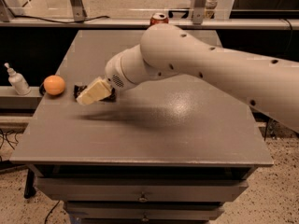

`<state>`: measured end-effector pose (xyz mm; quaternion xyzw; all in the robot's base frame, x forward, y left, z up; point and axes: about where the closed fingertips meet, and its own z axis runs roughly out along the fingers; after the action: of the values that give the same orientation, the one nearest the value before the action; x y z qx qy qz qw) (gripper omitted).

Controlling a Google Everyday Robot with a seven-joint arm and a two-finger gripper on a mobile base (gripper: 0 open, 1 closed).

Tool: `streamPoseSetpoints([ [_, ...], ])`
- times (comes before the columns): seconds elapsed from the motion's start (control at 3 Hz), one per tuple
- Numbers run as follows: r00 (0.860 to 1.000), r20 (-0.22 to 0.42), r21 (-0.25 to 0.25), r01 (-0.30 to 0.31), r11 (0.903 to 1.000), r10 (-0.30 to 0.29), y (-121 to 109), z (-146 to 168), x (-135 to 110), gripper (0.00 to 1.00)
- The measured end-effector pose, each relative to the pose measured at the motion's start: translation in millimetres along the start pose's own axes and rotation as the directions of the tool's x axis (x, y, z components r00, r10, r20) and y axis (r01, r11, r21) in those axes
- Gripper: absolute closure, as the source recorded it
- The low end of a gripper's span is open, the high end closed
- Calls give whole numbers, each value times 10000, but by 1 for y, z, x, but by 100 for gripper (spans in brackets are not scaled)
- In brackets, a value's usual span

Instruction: Move rxbar chocolate near orange

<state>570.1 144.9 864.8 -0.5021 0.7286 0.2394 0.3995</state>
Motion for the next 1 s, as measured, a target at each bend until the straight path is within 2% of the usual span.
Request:
streamPoseSetpoints([
  [0.33, 9999, 131, 187, 91, 9998, -93, -4, -19, -9, 0],
  [0.67, 9973, 595, 470, 396, 9981, -424, -12, -68, -32, 0],
  [1.0, 9854, 1083, 1113, 1194, 9866, -1315, -24, -156, -65, 0],
])
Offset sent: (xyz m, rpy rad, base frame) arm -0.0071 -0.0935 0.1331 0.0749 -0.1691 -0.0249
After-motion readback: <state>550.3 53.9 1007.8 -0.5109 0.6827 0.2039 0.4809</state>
